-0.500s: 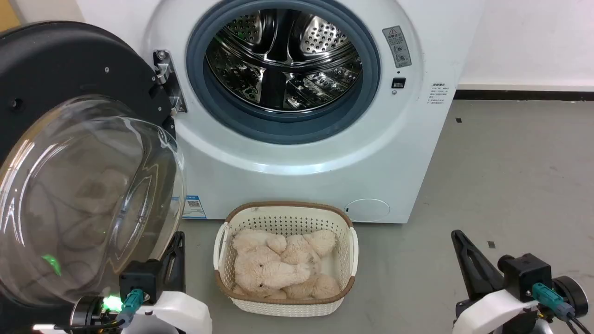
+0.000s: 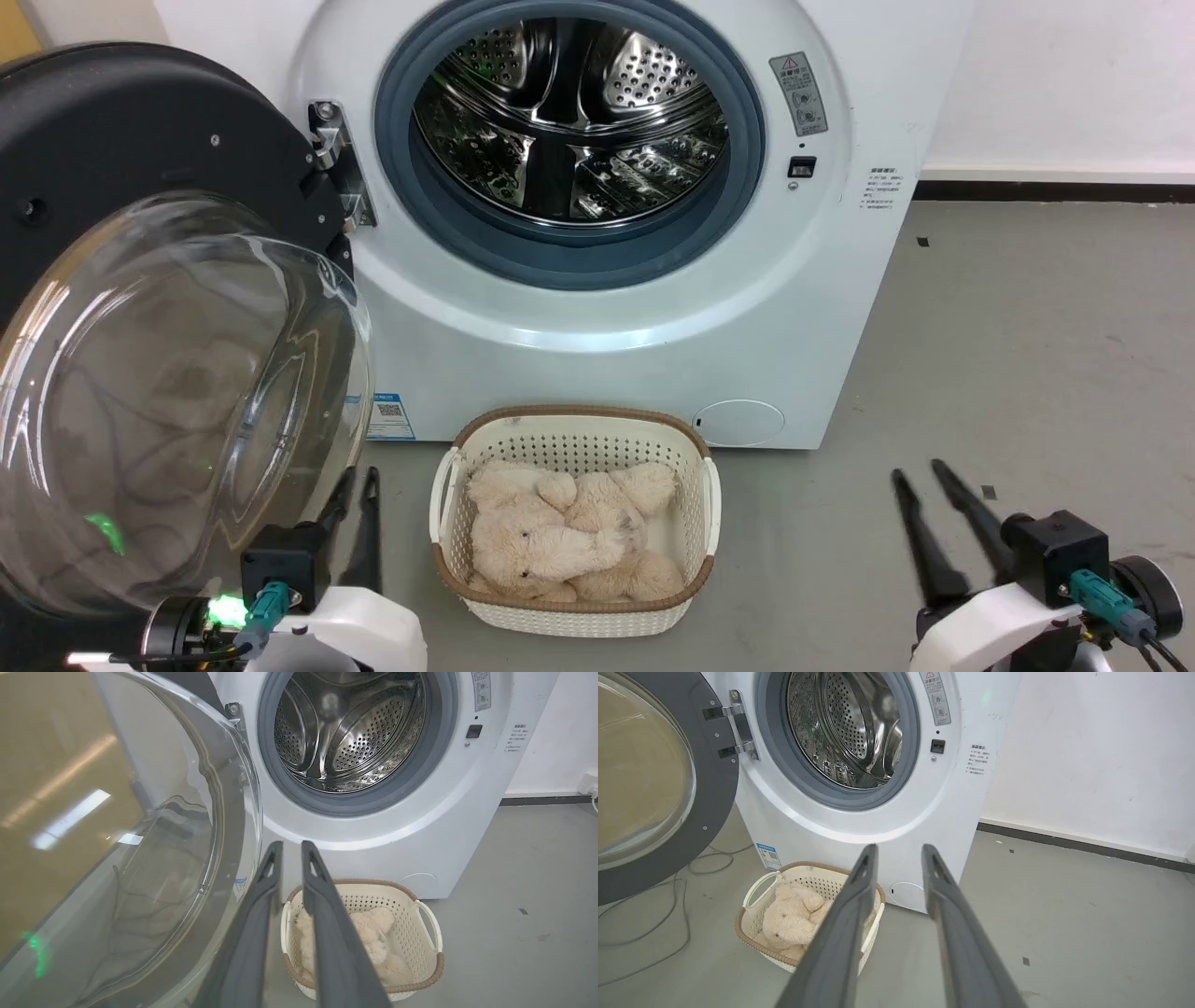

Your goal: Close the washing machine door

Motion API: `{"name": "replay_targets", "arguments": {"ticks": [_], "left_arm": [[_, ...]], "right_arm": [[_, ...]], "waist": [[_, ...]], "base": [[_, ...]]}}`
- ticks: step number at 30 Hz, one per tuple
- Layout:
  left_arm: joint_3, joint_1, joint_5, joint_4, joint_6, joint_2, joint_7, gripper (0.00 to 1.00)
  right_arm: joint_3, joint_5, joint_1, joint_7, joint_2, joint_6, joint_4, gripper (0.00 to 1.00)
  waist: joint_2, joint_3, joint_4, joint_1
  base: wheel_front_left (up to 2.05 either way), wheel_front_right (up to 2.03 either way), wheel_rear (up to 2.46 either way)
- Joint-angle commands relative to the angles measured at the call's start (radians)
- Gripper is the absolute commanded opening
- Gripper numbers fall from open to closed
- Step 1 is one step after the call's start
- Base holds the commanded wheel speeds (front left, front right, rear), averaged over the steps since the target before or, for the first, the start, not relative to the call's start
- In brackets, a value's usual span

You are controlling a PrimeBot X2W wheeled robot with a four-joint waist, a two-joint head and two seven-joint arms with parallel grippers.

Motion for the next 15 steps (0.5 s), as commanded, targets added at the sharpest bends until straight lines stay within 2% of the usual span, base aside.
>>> {"name": "replay_targets", "arguments": {"ticks": [1,15], "left_arm": [[0.0,0.0,0.0,0.0,0.0,0.0,0.0,1.0],[-0.005,0.004,-0.022,-0.002,0.004,0.0,-0.029,1.0]], "right_arm": [[0.0,0.0,0.0,0.0,0.0,0.0,0.0,1.0],[-0.001,0.015,0.001,-0.029,0.0,0.0,0.005,1.0]], "waist": [[0.0,0.0,0.0,0.0],[0.0,0.001,0.004,0.0]], "base": [[0.0,0.0,0.0],[0.0,0.0,0.0]]}}
